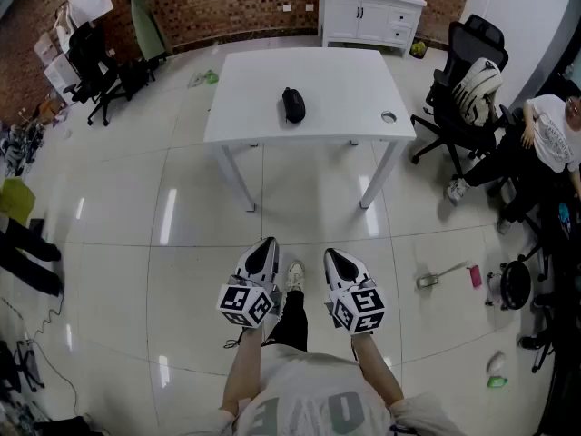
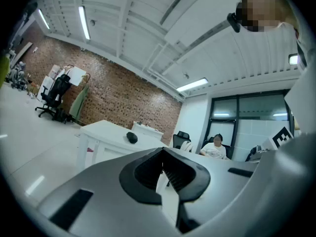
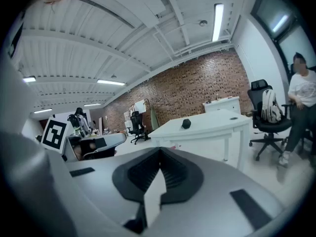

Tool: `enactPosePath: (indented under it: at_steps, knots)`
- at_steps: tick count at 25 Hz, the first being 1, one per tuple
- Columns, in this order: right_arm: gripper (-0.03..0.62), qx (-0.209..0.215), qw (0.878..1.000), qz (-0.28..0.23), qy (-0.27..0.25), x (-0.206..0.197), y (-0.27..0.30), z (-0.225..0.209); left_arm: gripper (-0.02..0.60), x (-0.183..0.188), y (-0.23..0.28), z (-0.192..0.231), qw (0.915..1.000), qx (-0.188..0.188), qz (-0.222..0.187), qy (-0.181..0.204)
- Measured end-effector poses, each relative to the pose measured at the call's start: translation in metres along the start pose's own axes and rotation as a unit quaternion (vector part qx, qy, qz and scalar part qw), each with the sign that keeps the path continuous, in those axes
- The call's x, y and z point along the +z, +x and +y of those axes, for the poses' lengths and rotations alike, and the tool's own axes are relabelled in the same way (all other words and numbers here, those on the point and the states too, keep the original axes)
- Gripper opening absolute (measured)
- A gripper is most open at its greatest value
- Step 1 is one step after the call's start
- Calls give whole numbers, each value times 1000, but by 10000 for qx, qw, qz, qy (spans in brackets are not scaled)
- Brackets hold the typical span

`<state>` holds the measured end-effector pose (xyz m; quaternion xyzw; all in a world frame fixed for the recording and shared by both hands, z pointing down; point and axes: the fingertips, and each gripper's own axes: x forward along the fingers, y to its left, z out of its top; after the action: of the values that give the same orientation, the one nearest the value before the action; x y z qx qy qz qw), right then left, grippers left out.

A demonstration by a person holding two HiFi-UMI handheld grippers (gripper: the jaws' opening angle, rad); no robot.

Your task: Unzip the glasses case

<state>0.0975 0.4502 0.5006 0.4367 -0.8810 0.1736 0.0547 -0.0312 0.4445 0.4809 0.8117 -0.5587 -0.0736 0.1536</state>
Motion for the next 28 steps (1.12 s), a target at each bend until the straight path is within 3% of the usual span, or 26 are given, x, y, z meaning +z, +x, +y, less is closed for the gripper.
enactPosePath:
  at_steps: [6,10,16,21,25,28]
  knots:
    - [0,-188,9996,178,-120,79,180,-63,-3,78,166,101,9993,-272,145,220]
    - [0,-257,9988,393,-112,100,275,-105,-3,100,259,144,9983,-440,257,291]
    - [0,-53,9915,1303,45,87,384,-157,-3,100,362,194,9981,-364,463,180]
    - [0,420,9714,2335,-55,65,439,-183,-3,105,444,226,9966,-341,730,157]
    - [0,619,9620,2659,-32,57,461,-194,-3,87,498,244,9906,-517,1252,169]
    - [0,430,9640,2623,29,64,483,-212,-3,62,528,259,9810,-645,1818,199]
